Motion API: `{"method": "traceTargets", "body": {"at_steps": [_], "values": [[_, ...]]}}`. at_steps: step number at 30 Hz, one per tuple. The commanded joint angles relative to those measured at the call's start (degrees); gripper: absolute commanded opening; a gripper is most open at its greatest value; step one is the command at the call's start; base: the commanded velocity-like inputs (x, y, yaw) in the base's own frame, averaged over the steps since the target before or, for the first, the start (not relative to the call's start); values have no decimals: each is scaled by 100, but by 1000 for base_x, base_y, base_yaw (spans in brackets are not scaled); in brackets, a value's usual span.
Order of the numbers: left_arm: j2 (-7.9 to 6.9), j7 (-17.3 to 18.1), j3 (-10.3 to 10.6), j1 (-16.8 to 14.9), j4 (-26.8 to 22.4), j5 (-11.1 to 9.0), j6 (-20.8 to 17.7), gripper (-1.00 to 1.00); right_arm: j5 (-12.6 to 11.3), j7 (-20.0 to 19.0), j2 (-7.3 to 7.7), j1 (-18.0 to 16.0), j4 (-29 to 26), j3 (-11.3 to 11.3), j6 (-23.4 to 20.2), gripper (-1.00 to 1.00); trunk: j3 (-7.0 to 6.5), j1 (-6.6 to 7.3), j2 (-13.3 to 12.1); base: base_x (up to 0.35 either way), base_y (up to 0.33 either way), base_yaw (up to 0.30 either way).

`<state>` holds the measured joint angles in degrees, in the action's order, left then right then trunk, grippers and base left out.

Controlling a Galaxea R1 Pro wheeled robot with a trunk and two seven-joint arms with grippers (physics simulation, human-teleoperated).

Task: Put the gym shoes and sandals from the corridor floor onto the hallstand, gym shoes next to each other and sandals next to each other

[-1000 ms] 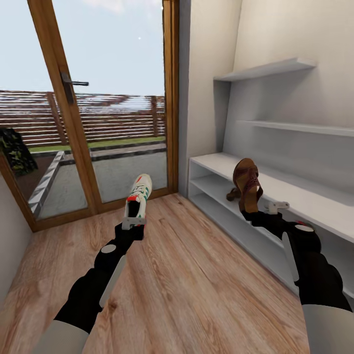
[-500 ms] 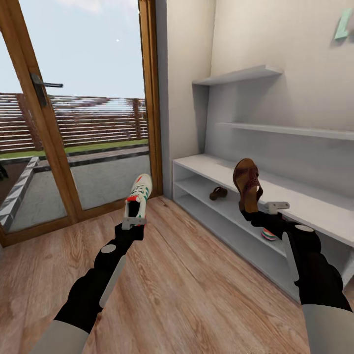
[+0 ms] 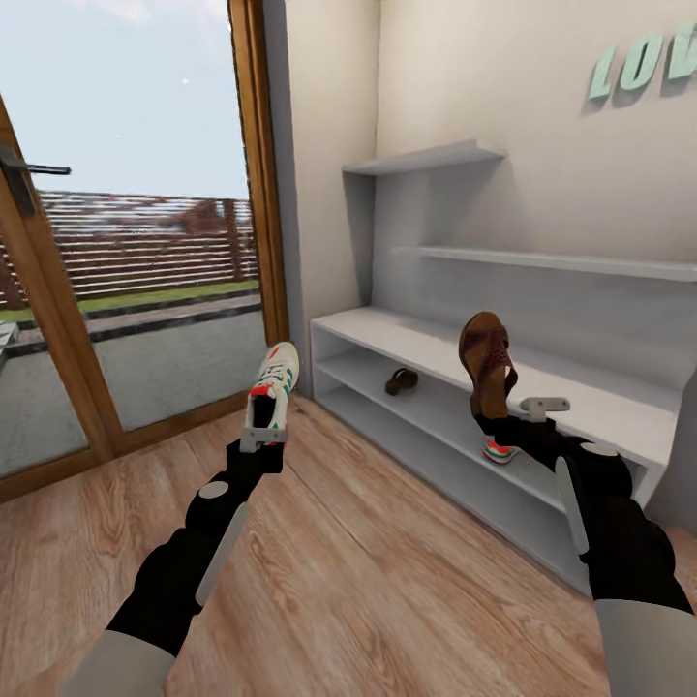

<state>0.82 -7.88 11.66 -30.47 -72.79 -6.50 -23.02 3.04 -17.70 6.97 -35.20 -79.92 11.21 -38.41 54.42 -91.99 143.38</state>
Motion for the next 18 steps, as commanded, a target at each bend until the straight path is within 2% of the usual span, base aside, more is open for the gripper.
{"method": "traceTargets", "body": {"at_steps": [1, 8, 18], "values": [[-3, -47, 12, -3, -8, -61, -24, -100, 13, -23, -2, -5, -7, 6, -35, -100, 0, 1, 3, 93, 145, -235], [-3, -47, 12, -3, -8, -61, -23, -100, 15, -23, -2, -5, -6, 8, -35, -100, -40, 1, 3, 108, 212, -235], [-3, -47, 12, -3, -8, -62, -25, -100, 16, -23, -2, -5, -7, 8, -35, -100, -97, 1, 3, 6, 16, -235]]}}
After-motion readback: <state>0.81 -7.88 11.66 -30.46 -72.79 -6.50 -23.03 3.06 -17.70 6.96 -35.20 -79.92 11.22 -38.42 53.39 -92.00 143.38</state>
